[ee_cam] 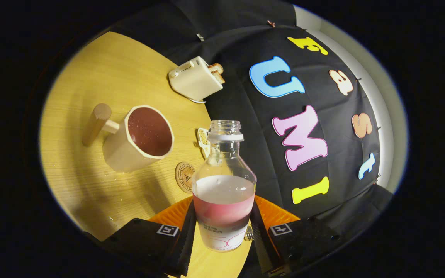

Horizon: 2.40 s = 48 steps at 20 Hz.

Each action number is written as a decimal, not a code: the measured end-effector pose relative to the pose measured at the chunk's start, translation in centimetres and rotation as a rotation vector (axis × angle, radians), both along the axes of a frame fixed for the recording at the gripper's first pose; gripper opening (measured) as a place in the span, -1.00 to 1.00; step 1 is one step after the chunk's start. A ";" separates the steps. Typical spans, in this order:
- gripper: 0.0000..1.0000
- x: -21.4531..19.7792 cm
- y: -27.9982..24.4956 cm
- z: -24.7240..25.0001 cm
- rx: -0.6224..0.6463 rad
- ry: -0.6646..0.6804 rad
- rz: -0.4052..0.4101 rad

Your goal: Take the bottle from table, then pour the juice into the cup, finally place the bottle on the coaster

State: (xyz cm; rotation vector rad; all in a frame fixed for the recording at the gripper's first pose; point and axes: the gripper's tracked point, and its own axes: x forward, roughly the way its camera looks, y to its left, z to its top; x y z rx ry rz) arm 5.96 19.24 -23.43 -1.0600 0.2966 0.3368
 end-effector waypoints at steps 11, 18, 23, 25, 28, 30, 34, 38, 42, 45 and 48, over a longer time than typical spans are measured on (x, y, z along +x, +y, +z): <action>0.40 0.4 0.4 -0.9 -0.237 0.009 0.069; 0.40 0.5 0.0 -1.4 -0.344 0.022 0.080; 0.40 0.8 -0.1 -1.5 -0.397 0.005 0.105; 0.39 1.1 -0.2 -1.6 -0.417 0.001 0.111; 0.40 1.4 -0.2 -1.4 -0.446 -0.007 0.127; 0.39 1.4 -0.3 -1.2 -0.462 -0.017 0.138; 0.39 1.6 -0.3 -1.2 -0.484 -0.025 0.150; 0.39 1.7 -0.3 -1.2 -0.512 -0.038 0.166; 0.40 1.8 -0.3 -1.1 -0.533 -0.051 0.182; 0.39 1.8 -0.2 -1.1 -0.543 -0.057 0.188; 0.39 1.9 -0.1 -1.1 -0.551 -0.062 0.191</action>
